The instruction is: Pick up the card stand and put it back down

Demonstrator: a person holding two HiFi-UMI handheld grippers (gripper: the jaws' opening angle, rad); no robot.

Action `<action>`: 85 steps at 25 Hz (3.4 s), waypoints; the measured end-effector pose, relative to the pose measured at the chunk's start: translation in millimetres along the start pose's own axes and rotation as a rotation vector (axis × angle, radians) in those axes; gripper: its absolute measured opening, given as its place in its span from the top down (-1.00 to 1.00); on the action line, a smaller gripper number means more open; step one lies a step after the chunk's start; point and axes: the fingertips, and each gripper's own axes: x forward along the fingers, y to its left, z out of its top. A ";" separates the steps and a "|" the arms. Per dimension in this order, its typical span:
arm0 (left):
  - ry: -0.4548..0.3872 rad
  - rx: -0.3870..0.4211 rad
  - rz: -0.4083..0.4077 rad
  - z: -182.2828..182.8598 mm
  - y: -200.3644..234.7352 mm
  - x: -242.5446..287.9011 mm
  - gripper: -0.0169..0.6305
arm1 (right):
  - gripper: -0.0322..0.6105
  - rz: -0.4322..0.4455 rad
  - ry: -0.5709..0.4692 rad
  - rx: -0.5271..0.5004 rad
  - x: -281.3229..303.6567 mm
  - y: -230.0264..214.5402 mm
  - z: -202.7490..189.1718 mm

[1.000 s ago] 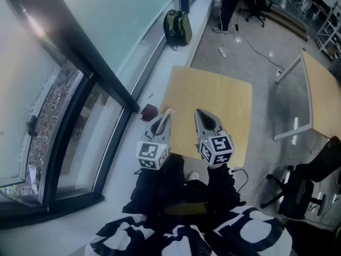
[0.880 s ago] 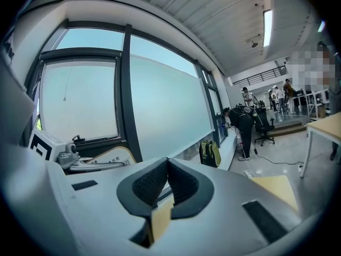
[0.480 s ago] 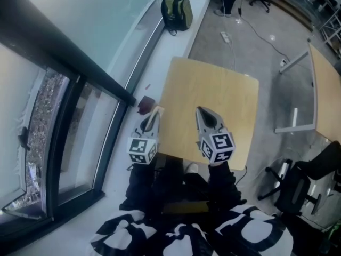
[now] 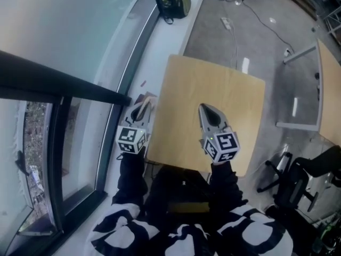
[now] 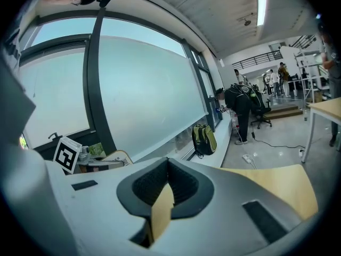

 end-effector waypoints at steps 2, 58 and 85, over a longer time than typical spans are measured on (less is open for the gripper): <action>0.004 0.002 -0.014 3.1 7.4 18.5 0.88 | 0.86 -0.003 0.001 0.020 9.6 -9.6 -1.5; 0.298 0.361 -0.606 -42.0 -47.6 228.2 0.15 | 0.86 -0.027 0.053 0.090 25.6 -53.3 -39.7; -0.187 0.050 -0.015 85.5 -103.7 -34.5 0.21 | 0.86 0.086 -0.113 -0.095 -99.2 49.8 20.8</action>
